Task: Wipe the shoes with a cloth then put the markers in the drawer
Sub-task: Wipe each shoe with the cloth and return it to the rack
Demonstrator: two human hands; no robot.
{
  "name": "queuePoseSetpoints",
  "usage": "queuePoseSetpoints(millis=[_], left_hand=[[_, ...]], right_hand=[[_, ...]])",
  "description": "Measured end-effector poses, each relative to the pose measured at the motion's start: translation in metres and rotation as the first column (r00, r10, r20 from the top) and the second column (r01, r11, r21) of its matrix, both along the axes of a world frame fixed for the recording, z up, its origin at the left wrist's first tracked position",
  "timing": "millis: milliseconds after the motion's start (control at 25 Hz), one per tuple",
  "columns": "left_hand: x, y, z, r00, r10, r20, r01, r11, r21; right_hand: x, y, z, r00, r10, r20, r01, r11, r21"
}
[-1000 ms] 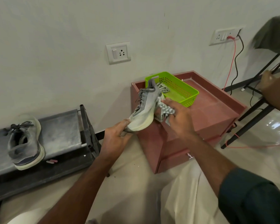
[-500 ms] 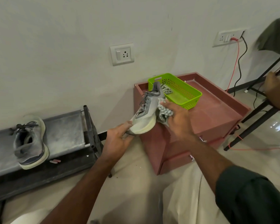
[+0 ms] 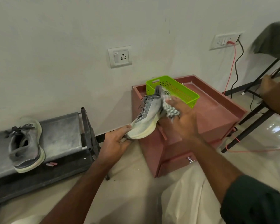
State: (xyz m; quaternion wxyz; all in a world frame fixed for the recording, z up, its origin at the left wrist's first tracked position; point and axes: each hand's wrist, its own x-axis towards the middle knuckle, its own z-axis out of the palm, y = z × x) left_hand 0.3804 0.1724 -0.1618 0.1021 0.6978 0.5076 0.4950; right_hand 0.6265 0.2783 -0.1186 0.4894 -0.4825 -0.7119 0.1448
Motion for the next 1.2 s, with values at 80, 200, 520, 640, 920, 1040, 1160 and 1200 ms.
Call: queuePoseSetpoints(millis=[80, 200, 520, 640, 920, 1040, 1160, 1200], left_hand=[[-0.001, 0.005, -0.002, 1.000, 0.006, -0.020, -0.006, 1.000, -0.008], [-0.001, 0.008, -0.005, 0.999, -0.007, -0.054, 0.005, 1.000, -0.030], [-0.005, 0.010, -0.009, 0.972, 0.016, -0.234, -0.017, 1.000, 0.001], [-0.002, 0.010, -0.008, 0.952, 0.004, -0.307, 0.002, 1.000, 0.020], [-0.006, 0.017, -0.017, 0.962, 0.017, -0.273, -0.019, 1.000, -0.004], [-0.003, 0.015, -0.019, 0.950, 0.026, -0.310, -0.026, 1.000, 0.005], [0.001, 0.013, -0.014, 0.943, 0.011, -0.334, -0.011, 1.000, 0.003], [0.000, 0.013, -0.014, 0.936, 0.008, -0.352, -0.005, 1.000, 0.008]], right_hand=[[-0.020, -0.027, 0.003, 0.933, 0.314, 0.178, -0.334, 0.937, 0.099], [-0.031, -0.007, -0.005, 0.877, 0.356, 0.323, -0.382, 0.924, 0.017], [-0.030, -0.028, 0.000, 0.887, 0.358, 0.292, -0.401, 0.911, 0.099], [-0.034, 0.000, -0.002, 0.851, 0.337, 0.404, -0.401, 0.912, 0.085], [-0.020, -0.002, 0.006, 1.000, -0.006, -0.018, 0.008, 0.990, 0.138], [-0.025, 0.001, 0.005, 0.997, 0.003, 0.083, -0.008, 0.998, 0.063], [-0.042, 0.001, -0.004, 0.955, 0.086, 0.283, -0.110, 0.991, 0.071], [-0.041, -0.003, -0.005, 0.929, 0.136, 0.343, -0.165, 0.985, 0.057]])
